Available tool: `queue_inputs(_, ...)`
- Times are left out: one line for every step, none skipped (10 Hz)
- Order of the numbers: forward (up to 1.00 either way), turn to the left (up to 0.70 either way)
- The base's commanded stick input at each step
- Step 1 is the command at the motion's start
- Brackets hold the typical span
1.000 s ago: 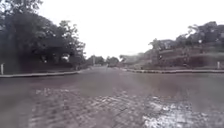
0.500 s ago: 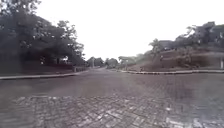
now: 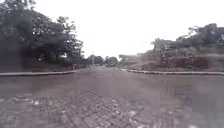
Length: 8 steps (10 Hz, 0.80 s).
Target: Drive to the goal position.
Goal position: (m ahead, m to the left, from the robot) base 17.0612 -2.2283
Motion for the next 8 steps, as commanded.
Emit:
queue_inputs(1.0,0.0)
queue_inputs(1.0,0.0)
queue_inputs(1.0,0.0)
queue_inputs(1.0,-0.08)
queue_inputs(1.0,-0.28)
queue_inputs(1.0,-0.33)
queue_inputs(1.0,-0.17)
queue_inputs(1.0,0.0)
